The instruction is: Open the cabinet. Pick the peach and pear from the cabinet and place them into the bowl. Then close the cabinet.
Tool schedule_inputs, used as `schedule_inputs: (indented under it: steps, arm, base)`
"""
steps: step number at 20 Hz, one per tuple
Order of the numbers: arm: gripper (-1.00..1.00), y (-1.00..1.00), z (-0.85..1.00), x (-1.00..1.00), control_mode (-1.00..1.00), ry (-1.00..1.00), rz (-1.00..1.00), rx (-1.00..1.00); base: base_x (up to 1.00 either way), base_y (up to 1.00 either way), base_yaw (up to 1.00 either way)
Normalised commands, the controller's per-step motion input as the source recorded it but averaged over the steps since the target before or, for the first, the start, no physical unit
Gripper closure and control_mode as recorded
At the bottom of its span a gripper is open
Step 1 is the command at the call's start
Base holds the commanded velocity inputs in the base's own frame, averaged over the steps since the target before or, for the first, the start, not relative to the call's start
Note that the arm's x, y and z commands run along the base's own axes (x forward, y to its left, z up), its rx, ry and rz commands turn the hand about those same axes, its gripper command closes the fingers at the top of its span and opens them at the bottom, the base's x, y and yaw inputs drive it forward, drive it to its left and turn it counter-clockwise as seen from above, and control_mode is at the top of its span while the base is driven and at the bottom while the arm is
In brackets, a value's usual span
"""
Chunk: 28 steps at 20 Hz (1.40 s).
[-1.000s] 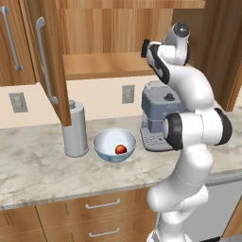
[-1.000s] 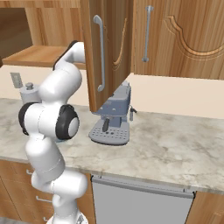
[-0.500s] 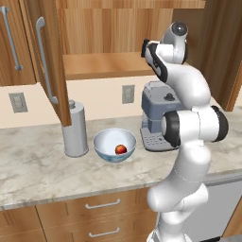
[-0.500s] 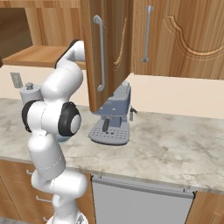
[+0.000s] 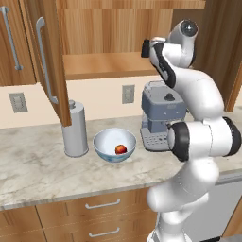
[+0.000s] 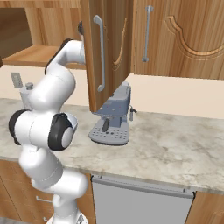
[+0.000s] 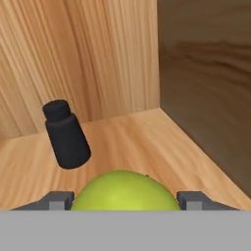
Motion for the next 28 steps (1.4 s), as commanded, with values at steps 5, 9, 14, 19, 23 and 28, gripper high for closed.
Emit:
schedule_inputs:
  steps: [5, 9, 14, 19, 23, 28]
  arm:
    - [1.00, 0.27, 0.48, -0.69, -1.00, -0.22, 0.00, -0.01]
    - [1.00, 0.68, 0.36, -0.65, -1.00, -0.07, 0.00, -0.07]
    - [1.00, 0.99, 0.14, -0.72, -1.00, 0.00, 0.01, -0.11]
    - [1.00, 0.82, 0.25, -0.89, -1.00, 0.04, 0.00, -0.03]
    - [1.00, 0.63, 0.08, -1.00, -1.00, 0.05, 0.00, 0.00]
    - [1.00, 0.16, -0.10, -0.44, -1.00, 0.01, 0.01, 0.00]
  base:
    - [0.00, 0.00, 0.00]
    - [0.00, 0.00, 0.00]
    - [0.00, 0.00, 0.00]
    - [0.00, 0.00, 0.00]
    - [0.00, 0.00, 0.00]
    - [0.00, 0.00, 0.00]
